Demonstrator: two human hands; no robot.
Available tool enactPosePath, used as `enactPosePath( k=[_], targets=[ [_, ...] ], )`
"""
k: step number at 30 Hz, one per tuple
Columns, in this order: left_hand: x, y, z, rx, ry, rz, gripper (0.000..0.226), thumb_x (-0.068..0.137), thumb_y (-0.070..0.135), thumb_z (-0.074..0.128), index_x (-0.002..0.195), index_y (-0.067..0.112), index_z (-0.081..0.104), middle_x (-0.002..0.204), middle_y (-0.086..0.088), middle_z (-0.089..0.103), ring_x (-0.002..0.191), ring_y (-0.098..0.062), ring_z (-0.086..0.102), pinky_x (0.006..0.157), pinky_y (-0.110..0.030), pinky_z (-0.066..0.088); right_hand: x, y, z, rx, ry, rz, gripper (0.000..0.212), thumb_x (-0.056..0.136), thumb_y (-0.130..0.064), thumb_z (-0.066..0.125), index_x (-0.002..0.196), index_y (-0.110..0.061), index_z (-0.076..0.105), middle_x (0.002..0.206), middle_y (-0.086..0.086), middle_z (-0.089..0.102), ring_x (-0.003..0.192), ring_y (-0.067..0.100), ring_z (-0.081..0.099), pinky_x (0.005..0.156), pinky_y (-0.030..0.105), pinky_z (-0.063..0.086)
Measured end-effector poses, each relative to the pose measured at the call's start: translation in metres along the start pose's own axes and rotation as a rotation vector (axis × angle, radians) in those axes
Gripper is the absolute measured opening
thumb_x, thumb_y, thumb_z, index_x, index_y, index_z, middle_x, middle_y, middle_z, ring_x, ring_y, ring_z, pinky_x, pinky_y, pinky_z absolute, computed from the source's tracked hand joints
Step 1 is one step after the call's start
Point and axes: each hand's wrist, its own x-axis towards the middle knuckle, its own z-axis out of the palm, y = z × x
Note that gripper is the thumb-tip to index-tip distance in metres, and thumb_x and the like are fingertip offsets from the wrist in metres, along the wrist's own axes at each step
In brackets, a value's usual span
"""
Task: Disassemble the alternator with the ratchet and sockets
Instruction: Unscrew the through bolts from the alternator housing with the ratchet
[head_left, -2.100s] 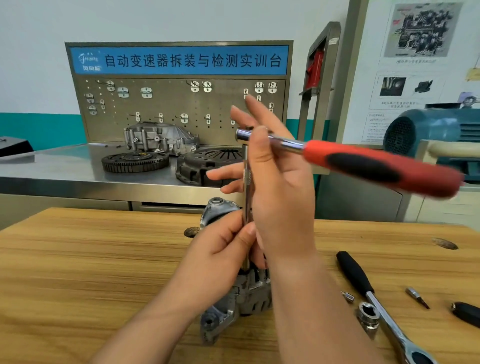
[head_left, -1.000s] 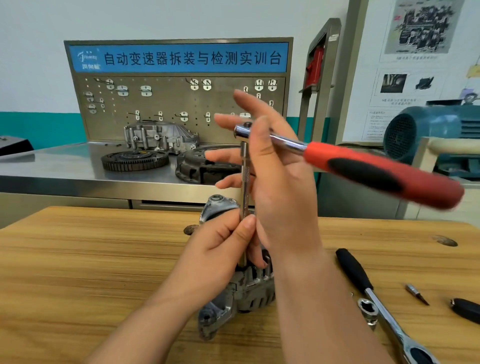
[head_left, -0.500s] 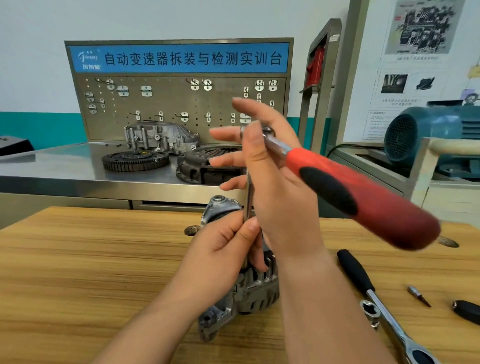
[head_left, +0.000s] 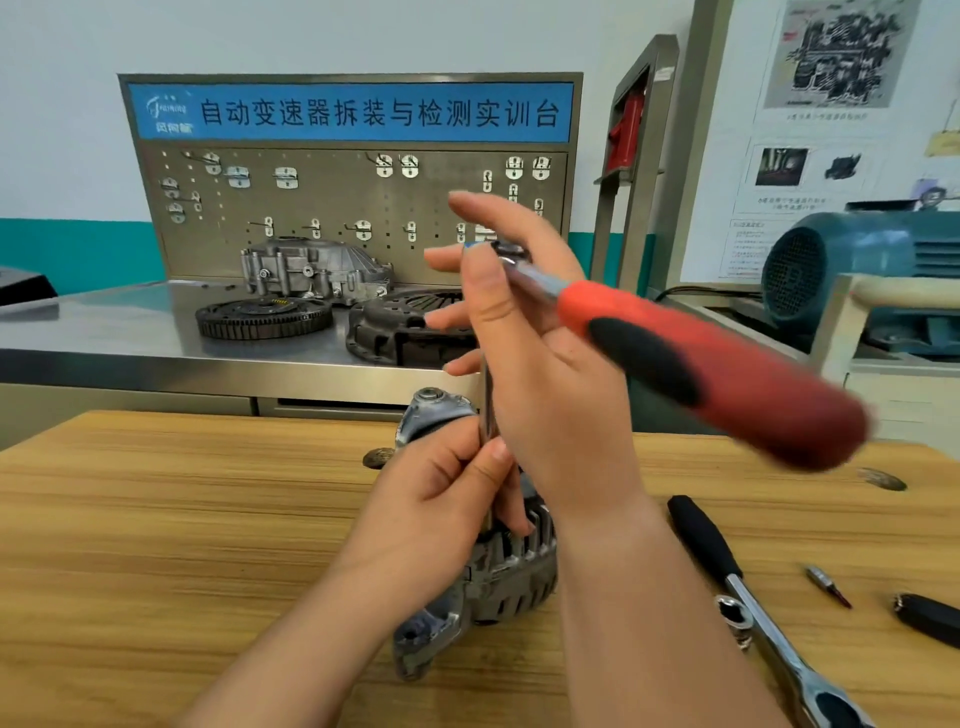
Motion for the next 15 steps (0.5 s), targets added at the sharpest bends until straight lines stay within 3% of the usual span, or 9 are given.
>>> enactPosePath(
  k=[2, 4, 6, 8, 11, 15],
  targets=[
    [-0.0004, 0.0019, -0.0004, -0.01, -0.013, -0.003, 0.028, 0.096, 0.027, 0.049, 0.075, 0.022, 0.068, 0.063, 0.004, 0.069, 0.059, 0.0, 0.061, 0.058, -0.01, 0.044, -0.0004, -0.0009, 0.0026, 0.065, -0.007, 0.028, 0.028, 0.095, -0.035, 0.046, 0.123, -0.034, 0.049, 0.112, 0.016, 0.064, 0.087, 0.023, 0.067, 0.072, 0.035, 0.057],
    [-0.0005, 0.001, -0.0019, -0.063, -0.053, 0.02, 0.036, 0.095, 0.037, 0.046, 0.084, 0.011, 0.067, 0.076, -0.008, 0.071, 0.074, -0.016, 0.067, 0.07, -0.024, 0.052, -0.0007, -0.0007, 0.0046, 0.216, -0.008, 0.135, 0.033, 0.094, -0.042, 0.04, 0.125, -0.035, 0.051, 0.112, 0.009, 0.069, 0.08, 0.016, 0.069, 0.063, 0.027, 0.055],
    [-0.0006, 0.0011, -0.0041, -0.116, -0.08, 0.019, 0.043, 0.092, 0.04, 0.042, 0.089, 0.003, 0.064, 0.08, -0.015, 0.069, 0.08, -0.026, 0.066, 0.079, -0.036, 0.052, 0.0, 0.0013, 0.0033, 0.371, -0.013, 0.251, 0.042, 0.092, -0.049, 0.034, 0.123, -0.031, 0.057, 0.109, 0.007, 0.072, 0.077, 0.017, 0.068, 0.062, 0.029, 0.053],
    [-0.0012, 0.0024, -0.0042, -0.096, -0.083, 0.015, 0.037, 0.091, 0.039, 0.042, 0.085, 0.01, 0.062, 0.072, -0.008, 0.067, 0.073, -0.023, 0.063, 0.075, -0.037, 0.051, 0.0012, 0.0032, 0.0006, 0.46, -0.012, 0.317, 0.05, 0.091, -0.054, 0.031, 0.122, -0.026, 0.06, 0.106, 0.007, 0.072, 0.076, 0.017, 0.068, 0.062, 0.03, 0.053],
    [-0.0012, 0.0037, -0.0023, -0.028, -0.058, 0.028, 0.027, 0.089, 0.037, 0.042, 0.08, 0.021, 0.062, 0.063, 0.002, 0.065, 0.065, -0.025, 0.061, 0.068, -0.044, 0.05, 0.0001, 0.0026, -0.0007, 0.411, 0.027, 0.306, 0.046, 0.092, -0.052, 0.035, 0.12, -0.028, 0.062, 0.104, 0.008, 0.072, 0.075, 0.015, 0.069, 0.059, 0.025, 0.054],
    [-0.0005, 0.0039, -0.0003, -0.024, -0.005, 0.031, 0.029, 0.093, 0.039, 0.045, 0.082, 0.021, 0.065, 0.066, -0.001, 0.068, 0.064, -0.032, 0.061, 0.065, -0.046, 0.05, -0.0002, -0.0031, -0.0001, 0.168, 0.062, 0.086, 0.024, 0.096, -0.032, 0.049, 0.116, -0.035, 0.061, 0.098, 0.016, 0.067, 0.079, 0.018, 0.069, 0.065, 0.023, 0.055]
  ],
)
